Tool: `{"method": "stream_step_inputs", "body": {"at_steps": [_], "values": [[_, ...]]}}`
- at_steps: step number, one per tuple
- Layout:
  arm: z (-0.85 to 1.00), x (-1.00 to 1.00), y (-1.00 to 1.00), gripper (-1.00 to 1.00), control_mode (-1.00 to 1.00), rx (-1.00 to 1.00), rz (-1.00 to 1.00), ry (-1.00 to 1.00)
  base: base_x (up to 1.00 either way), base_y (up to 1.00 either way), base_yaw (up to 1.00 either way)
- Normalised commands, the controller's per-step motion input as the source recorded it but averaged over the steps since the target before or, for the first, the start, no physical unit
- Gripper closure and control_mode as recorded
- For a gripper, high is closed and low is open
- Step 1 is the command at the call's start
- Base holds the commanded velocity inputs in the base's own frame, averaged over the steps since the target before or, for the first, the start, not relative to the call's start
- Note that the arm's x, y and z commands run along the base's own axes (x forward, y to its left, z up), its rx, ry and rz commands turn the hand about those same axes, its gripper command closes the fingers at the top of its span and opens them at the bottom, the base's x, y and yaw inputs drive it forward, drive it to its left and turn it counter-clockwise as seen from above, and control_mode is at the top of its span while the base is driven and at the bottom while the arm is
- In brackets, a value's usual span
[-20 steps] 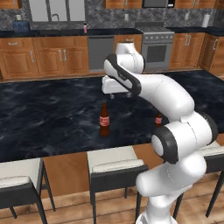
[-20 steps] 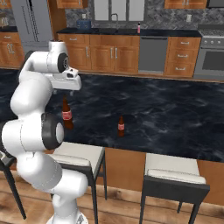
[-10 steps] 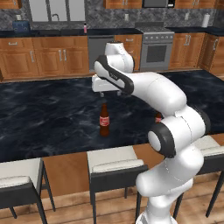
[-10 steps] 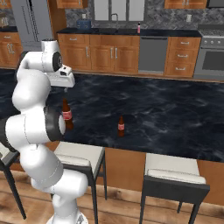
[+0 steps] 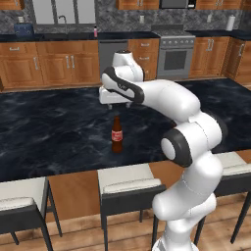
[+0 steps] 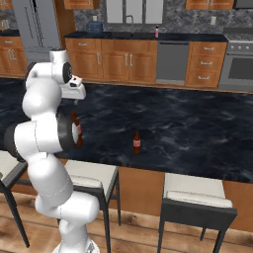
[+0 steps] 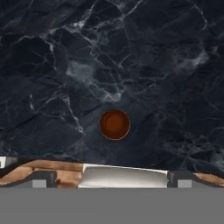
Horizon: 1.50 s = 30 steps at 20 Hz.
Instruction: Place the large bottle from the dining counter next to the other large bottle outside the sink, and place the small bottle from the dining counter next to the other small bottle inside the sink.
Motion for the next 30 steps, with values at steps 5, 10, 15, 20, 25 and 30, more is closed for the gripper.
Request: {"method": "stream_step_inputs", "body": {"at_steps": [5, 10, 15, 20, 25, 30], "values": [[-0.13, 0.48, 0.0, -1.0, -1.0, 0.0, -0.02, 0.0, 0.0, 0.0, 0.0], [0.0, 0.16, 0.02, -1.0, -1.0, 0.0, -0.01, 0.0, 0.0, 0.0, 0.0], [-0.01, 0.0, 0.07, -1.0, -1.0, 0.0, 0.0, 0.03, 0.0, 0.0, 0.0], [-0.18, 0.0, 0.0, -1.0, -1.0, 0.0, 0.0, 0.0, 0.0, 0.0, 0.0], [-0.31, 0.0, 0.0, -1.0, -1.0, 0.0, 0.0, 0.0, 0.0, 0.0, 0.0], [-0.2, 0.0, 0.0, -1.0, -1.0, 0.0, 0.0, 0.0, 0.0, 0.0, 0.0]]}}
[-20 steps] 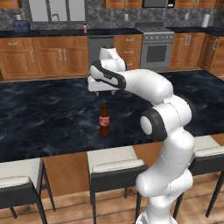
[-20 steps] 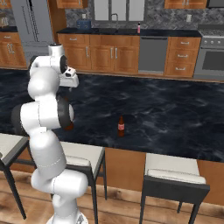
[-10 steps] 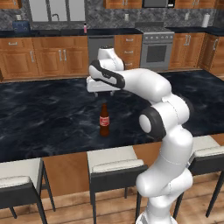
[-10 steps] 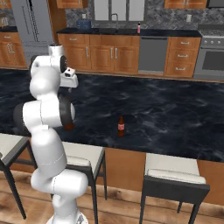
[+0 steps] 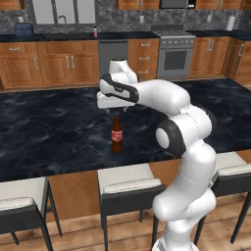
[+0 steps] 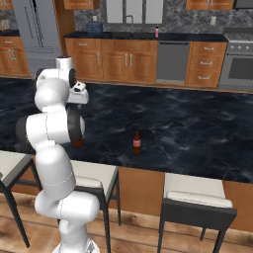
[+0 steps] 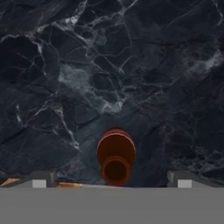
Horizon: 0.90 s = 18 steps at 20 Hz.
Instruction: Place the large bottle from the dining counter next to the other large bottle outside the sink, and place the small bottle from the dining counter next to the other small bottle inside the sink.
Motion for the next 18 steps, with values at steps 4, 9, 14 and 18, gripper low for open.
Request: {"method": "stream_step_inputs", "body": {"at_steps": [4, 9, 14, 18], "values": [[-0.21, 0.0, 0.0, -1.0, -1.0, 0.0, 0.0, 0.0, 0.0, 0.0, 0.0], [-0.25, 0.0, 0.0, -1.0, -1.0, 0.0, 0.0, 0.0, 0.0, 0.0, 0.0], [-0.19, 0.0, 0.0, -1.0, -1.0, 0.0, 0.0, 0.0, 0.0, 0.0, 0.0], [-0.16, 0.0, 0.0, -1.0, -1.0, 0.0, 0.0, 0.0, 0.0, 0.0, 0.0]]}}
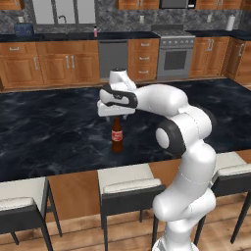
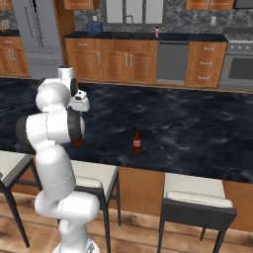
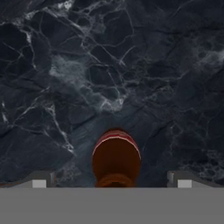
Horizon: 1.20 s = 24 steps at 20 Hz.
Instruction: Place the large bottle from the dining counter next to the other large bottle outside the sink, and place the small bottle from the dining counter next to the other small bottle inside the sink.
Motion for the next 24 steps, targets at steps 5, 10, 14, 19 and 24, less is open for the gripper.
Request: {"method": "stream_step_inputs", "body": {"at_steps": [5, 10, 14, 19, 24], "values": [[-0.14, 0.0, 0.0, -1.0, -1.0, 0.0, 0.0, 0.0, 0.0, 0.0, 0.0], [-0.04, 0.0, 0.0, -1.0, -1.0, 0.0, 0.0, 0.0, 0.0, 0.0, 0.0], [0.0, 0.0, 0.0, -1.0, -1.0, 0.0, 0.0, 0.0, 0.0, 0.0, 0.0], [0.0, 0.0, 0.0, 1.0, -1.0, 0.0, 0.0, 0.0, 0.0, 0.0, 0.0], [0.0, 0.0, 0.0, 1.0, -1.0, 0.0, 0.0, 0.0, 0.0, 0.0, 0.0]]}}
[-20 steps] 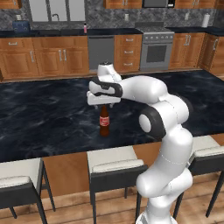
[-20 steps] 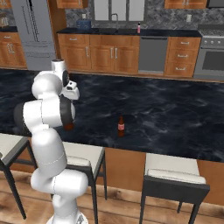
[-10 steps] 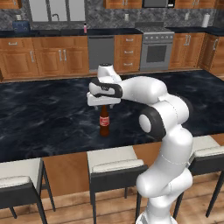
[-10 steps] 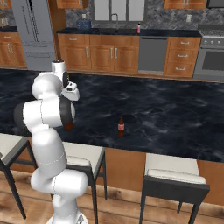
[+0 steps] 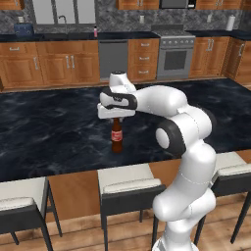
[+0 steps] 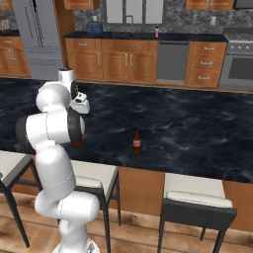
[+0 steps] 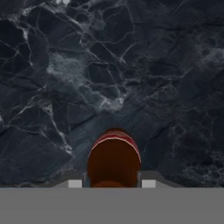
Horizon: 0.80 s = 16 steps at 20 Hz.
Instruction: Place the large bottle from the dining counter next to the other large bottle outside the sink, and place the small bottle from the dining counter next to the other small bottle inside the sink.
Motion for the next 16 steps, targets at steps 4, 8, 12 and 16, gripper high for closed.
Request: {"method": "stream_step_inputs", "body": {"at_steps": [4, 8, 12, 16], "values": [[0.0, 0.0, 0.0, 1.0, -1.0, 0.0, 0.0, 0.0, 0.0, 0.0, 0.0], [0.02, 0.0, 0.0, 1.0, -1.0, 0.0, 0.0, 0.0, 0.0, 0.0, 0.0], [0.38, -0.24, -0.11, 1.0, -1.0, 0.01, 0.0, -0.01, 0.0, 0.0, 0.0], [0.42, -0.86, -0.42, 1.0, -1.0, 0.04, 0.0, -0.04, 0.0, 0.0, 0.0]]}}
